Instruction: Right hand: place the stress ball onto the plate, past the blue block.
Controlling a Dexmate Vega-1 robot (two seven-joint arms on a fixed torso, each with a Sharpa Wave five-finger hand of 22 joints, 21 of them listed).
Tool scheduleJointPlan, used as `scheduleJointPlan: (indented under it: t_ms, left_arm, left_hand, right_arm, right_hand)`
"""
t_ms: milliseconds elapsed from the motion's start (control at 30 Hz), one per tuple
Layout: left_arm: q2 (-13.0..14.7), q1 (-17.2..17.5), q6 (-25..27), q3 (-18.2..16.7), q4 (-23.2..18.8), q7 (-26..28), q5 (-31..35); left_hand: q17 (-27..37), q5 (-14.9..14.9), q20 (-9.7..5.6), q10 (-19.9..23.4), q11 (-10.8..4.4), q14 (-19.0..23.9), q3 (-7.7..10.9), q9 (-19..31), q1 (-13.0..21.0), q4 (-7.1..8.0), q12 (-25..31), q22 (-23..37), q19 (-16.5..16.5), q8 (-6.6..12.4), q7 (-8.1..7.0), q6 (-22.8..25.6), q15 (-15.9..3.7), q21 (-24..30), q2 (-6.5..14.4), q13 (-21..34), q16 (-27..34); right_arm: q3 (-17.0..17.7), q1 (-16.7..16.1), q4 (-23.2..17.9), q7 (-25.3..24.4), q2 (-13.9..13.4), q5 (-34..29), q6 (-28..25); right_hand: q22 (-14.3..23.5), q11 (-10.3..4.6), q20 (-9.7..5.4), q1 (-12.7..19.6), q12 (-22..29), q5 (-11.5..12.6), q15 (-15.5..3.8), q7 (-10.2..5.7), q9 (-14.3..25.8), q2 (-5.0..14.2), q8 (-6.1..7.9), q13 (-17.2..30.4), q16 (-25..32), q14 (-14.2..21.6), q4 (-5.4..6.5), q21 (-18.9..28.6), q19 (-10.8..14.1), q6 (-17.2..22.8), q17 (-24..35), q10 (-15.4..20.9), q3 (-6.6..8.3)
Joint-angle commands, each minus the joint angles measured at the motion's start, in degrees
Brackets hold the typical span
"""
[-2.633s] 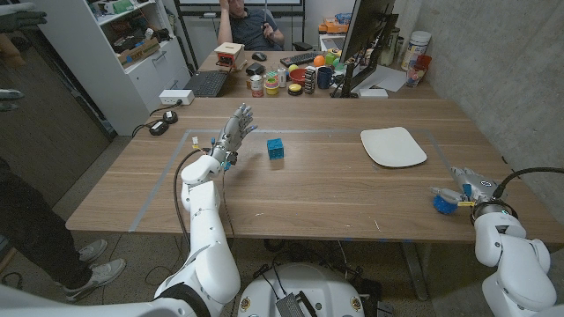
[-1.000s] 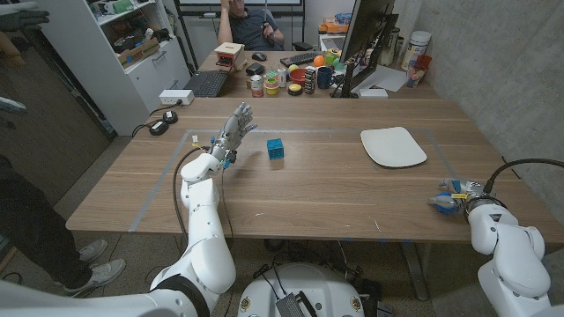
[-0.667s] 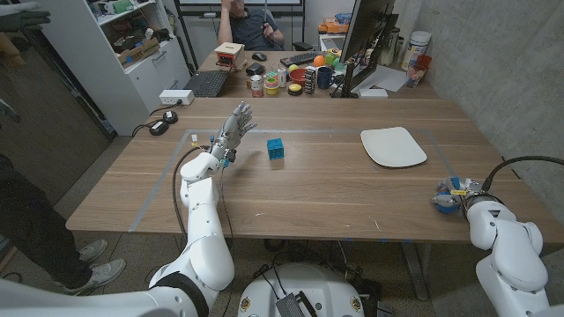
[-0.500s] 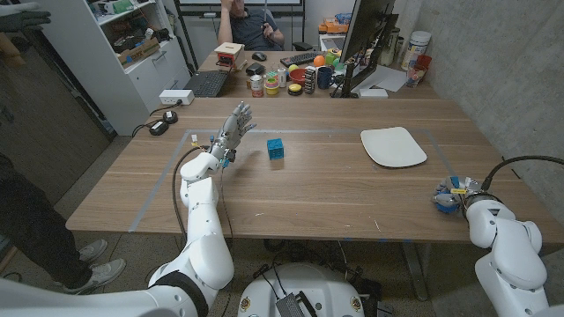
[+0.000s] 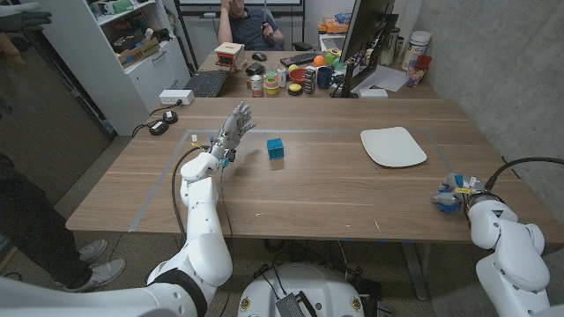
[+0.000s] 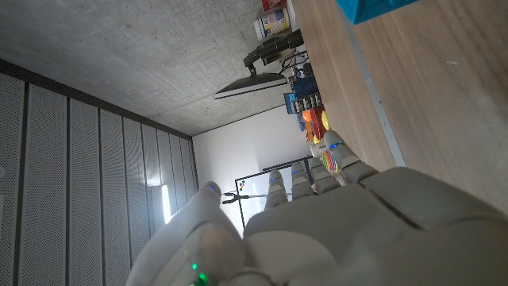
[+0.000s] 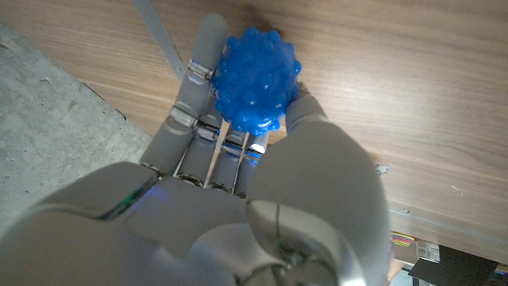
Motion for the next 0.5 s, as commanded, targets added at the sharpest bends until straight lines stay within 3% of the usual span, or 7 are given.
scheduleJointPlan:
  t_ms: [33, 500]
  left_arm:
    - [0.2, -0.3, -0.2, -0.1, 0.7, 0.0, 0.1]
    - [0.4, -0.5, -0.4, -0.5, 1.2, -0.1, -0.2]
  left_hand:
    - [0.2, 0.2, 0.31, -0.5, -0.42, -0.6, -0.33, 0.3, 0.2, 0.04, 0.3, 0.2, -0.2, 0.45, -0.23, -0.3, 0.22, 0.0, -0.3, 0.3, 0.3]
    - [0.2, 0.3, 0.33, -0.5, -0.41, -0.6, -0.52, 0.3, 0.2, -0.02, 0.4, 0.2, -0.2, 0.46, -0.25, -0.3, 0.34, -0.1, -0.5, 0.3, 0.3]
  right_arm:
    - [0.6, -0.5, -2.4, -2.1, 0.6, 1.8, 1.3]
    - [1.8, -1.6, -5.8, -6.6, 2.5, 3.0, 3.4]
  right_hand:
    - [-0.4, 0.22, -4.78, 3.2, 0.7, -0.1, -11.79, -0.12, 5.1, 2.84, 1.04, 0.6, -0.5, 9.1, 0.61, 0.0, -2.2, -1.0, 0.3, -0.5, -0.89]
    - [-1.7, 0.25, -4.88, 2.1, 1.0, 0.1, -11.81, -0.45, 7.1, 2.57, 2.27, 1.4, -1.3, 8.5, 1.6, -0.2, -2.8, -2.8, 0.7, -1.0, -2.32]
